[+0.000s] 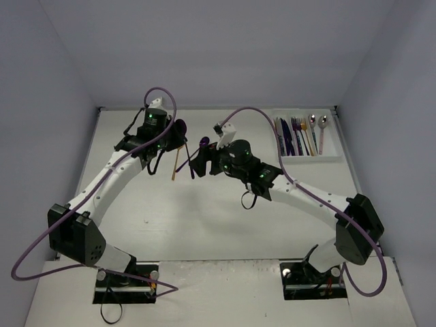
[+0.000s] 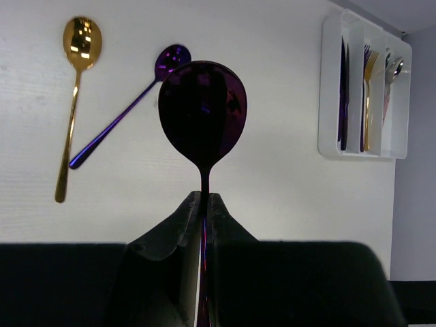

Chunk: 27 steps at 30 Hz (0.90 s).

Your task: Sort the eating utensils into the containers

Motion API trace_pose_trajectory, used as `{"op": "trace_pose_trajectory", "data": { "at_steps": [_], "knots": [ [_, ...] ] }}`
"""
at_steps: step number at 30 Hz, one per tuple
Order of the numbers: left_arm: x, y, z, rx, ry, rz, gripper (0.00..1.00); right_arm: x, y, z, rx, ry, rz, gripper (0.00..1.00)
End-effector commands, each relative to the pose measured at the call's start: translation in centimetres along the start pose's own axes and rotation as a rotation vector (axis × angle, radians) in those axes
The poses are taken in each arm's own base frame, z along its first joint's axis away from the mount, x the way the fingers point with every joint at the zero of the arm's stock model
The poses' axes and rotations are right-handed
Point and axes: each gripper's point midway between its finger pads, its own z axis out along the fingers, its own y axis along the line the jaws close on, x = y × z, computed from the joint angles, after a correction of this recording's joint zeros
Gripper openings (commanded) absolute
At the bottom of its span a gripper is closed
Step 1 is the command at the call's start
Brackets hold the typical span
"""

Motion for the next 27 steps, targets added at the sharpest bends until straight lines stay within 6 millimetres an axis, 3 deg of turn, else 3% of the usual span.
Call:
{"op": "trace_pose_trajectory", "data": {
  "at_steps": [1, 7, 10, 16, 21, 26, 27],
  "knots": [
    [-2.2, -4.2, -1.8, 0.129, -0.098, -0.086, 0.00, -4.2, 2.5, 0.7, -0.079, -0.124, 0.010, 0.72],
    [-2.0, -4.9, -2.2, 0.155, -0.115, -0.109, 0.00, -3.2, 2.4, 2.0, -0.087, -0.096, 0.013, 0.68],
    [-1.7, -5.2, -2.2, 0.162, -0.109, -0.106, 0.00, -3.0, 2.4, 2.5, -0.091, -0.089, 0.013, 0.61],
    [-1.0, -5.2, -2.0, 0.160, -0.099, -0.098, 0.00, -3.5, 2.0, 2.3, -0.063, -0.114, 0.003, 0.22],
    [-0.8, -5.3, -1.7, 0.165, -0.096, -0.083, 0.00, -4.0, 1.5, 1.7, -0.035, -0.137, 0.000, 0.00],
    [-0.3, -5.6, -1.2, 0.181, -0.093, -0.035, 0.01, -3.8, 0.4, 1.3, 0.003, -0.141, -0.009, 0.00],
    [-0.3, -5.6, -1.2, 0.181, -0.095, -0.023, 0.11, -3.6, 0.0, 1.3, 0.011, -0.139, -0.009, 0.00]
  ]
}}
